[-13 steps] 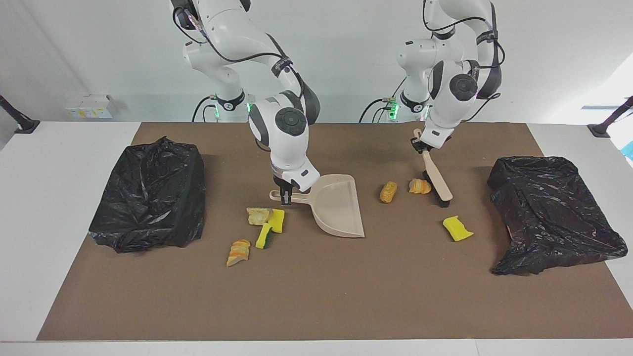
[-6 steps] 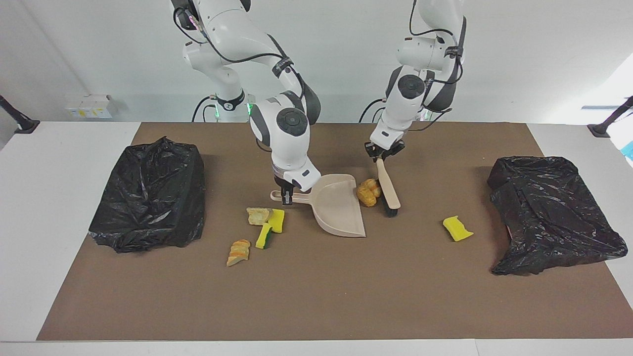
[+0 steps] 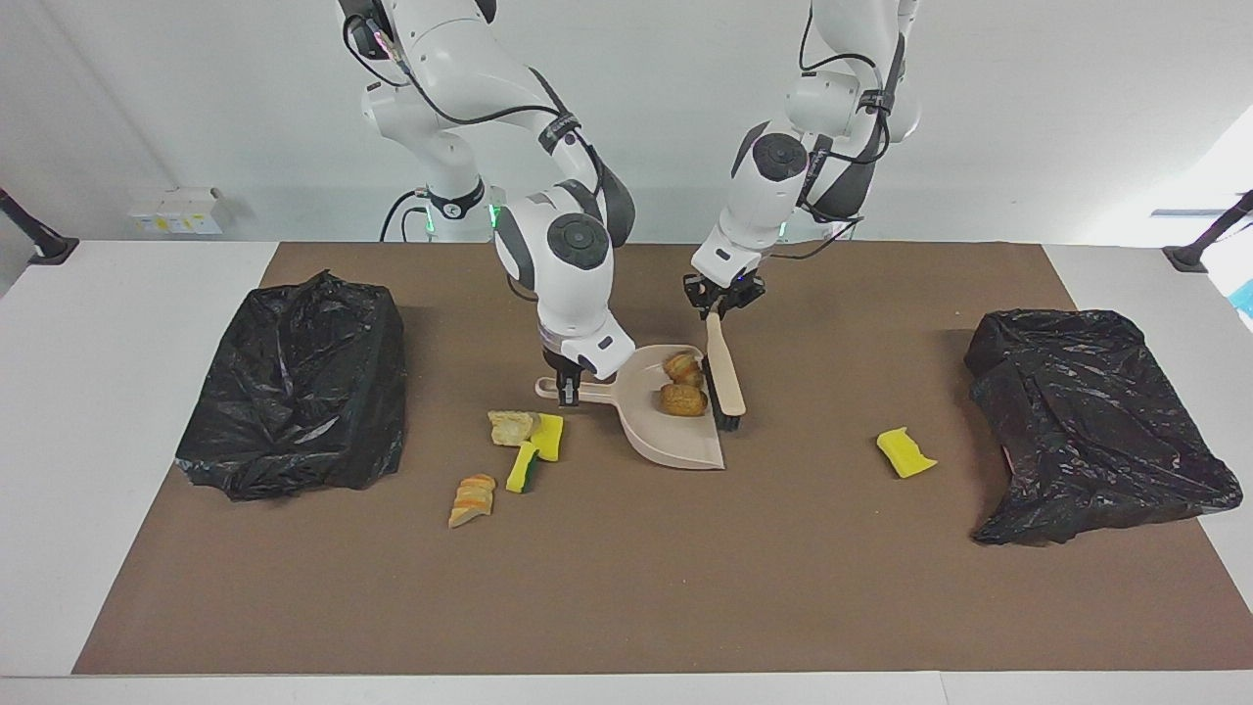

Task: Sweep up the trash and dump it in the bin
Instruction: 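Sweep the bread pieces into the dustpan with the left gripper's brush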

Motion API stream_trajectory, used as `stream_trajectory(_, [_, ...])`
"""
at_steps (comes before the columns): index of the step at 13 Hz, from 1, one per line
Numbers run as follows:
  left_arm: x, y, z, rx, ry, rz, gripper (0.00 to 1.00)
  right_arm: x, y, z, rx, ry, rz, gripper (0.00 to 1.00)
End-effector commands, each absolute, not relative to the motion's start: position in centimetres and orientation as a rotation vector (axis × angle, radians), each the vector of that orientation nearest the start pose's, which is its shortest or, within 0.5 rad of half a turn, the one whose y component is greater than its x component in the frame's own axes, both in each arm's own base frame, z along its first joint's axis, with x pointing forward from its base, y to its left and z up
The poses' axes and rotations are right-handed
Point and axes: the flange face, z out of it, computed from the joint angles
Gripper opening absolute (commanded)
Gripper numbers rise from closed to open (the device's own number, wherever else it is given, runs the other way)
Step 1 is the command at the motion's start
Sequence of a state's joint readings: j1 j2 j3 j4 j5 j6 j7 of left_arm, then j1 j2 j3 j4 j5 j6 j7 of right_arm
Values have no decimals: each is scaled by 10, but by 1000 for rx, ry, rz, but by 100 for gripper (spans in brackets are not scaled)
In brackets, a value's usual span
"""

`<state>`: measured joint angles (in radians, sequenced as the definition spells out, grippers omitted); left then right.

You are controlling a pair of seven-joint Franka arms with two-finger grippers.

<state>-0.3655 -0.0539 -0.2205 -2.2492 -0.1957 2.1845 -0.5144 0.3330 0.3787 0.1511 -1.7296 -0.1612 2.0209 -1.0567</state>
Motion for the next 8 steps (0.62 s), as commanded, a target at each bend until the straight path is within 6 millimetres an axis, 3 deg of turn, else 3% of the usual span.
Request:
stream_trajectory(1, [462,-249,414,-3246,-206,201,0,578,285,356,2099,2230,-144,0])
stream_trajectory(4, [490,-184,417,-3156,-311,180,0,579,285,356,2101,2227,-133,0])
stream_trajectory(8, [519,-74,414,-3062,-318,131,0,578,283,354,2115,2219,-155,0])
